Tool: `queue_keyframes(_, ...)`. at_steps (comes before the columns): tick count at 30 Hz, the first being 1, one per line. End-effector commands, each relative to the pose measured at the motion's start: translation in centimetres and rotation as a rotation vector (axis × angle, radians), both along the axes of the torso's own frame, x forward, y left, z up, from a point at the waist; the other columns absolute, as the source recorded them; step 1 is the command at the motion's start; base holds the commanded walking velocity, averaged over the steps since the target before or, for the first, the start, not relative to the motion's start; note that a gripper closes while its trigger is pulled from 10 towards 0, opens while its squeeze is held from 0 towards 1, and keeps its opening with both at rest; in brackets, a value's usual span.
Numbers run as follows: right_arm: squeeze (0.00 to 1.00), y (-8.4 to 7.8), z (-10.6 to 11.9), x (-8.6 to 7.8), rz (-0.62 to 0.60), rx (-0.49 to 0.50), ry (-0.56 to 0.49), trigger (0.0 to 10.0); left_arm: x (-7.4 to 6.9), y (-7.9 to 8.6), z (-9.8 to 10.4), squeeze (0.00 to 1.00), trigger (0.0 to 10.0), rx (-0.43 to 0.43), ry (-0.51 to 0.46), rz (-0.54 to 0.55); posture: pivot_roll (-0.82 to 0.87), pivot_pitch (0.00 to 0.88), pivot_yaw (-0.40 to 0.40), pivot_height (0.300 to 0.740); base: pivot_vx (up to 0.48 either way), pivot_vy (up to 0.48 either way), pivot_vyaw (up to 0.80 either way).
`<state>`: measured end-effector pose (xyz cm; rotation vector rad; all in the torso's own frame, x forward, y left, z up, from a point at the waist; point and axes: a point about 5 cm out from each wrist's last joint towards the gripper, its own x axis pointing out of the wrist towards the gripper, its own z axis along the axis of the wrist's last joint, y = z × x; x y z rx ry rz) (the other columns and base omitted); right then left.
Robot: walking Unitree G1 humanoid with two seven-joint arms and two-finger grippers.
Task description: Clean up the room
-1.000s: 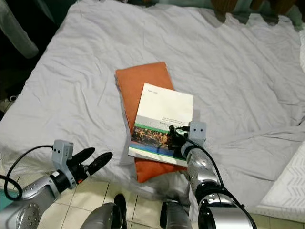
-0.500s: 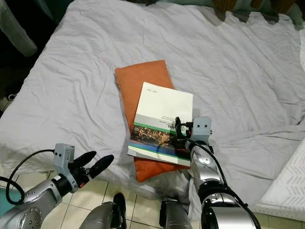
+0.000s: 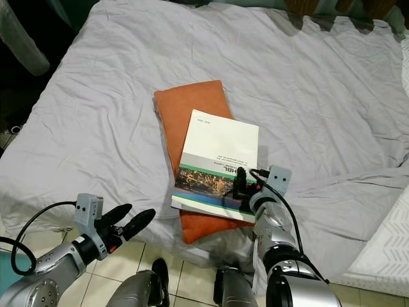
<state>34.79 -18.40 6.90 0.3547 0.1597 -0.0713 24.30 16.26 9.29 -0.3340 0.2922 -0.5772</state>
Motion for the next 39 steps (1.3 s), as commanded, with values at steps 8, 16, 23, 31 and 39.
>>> queue_keyframes(8, 0.0, 0.5, -1.7, -0.7, 0.006, 0.242, 0.085, 10.0, -0.7, 0.3, -0.5, 0.0, 10.0, 0.023, 0.018, 0.005, 0.11, 0.368, 0.018, 0.74, 0.0, 0.0, 0.0)
queue_keyframes(16, 0.0, 1.3, -1.8, -0.7, 0.076, 0.339, 0.101, 10.0, -0.6, 0.2, -0.6, 0.0, 10.0, 0.023, 0.018, 0.01, 0.11, 0.362, 0.01, 0.74, 0.0, 0.0, 0.0)
queue_keyframes(23, 0.0, 2.6, -2.5, -1.0, 0.198, 0.299, 0.152, 0.0, -0.6, 0.0, -0.8, 0.0, 10.0, 0.02, 0.015, 0.01, 0.1, 0.353, 0.003, 0.74, 0.0, 0.0, 0.0)
queue_keyframes(31, 0.0, 2.7, -2.6, -1.1, 0.207, 0.335, 0.173, 0.0, -0.3, 0.0, -0.8, 0.0, 10.0, 0.025, 0.007, 0.011, 0.1, 0.35, 0.002, 0.74, 0.0, 0.0, 0.0)
queue_keyframes(39, 0.0, 2.9, -2.4, -1.1, 0.234, 0.394, 0.159, 0.0, -0.3, -0.2, -0.9, 0.0, 10.0, 0.025, 0.006, 0.01, 0.1, 0.356, 0.002, 0.74, 0.0, 0.0, 0.0)
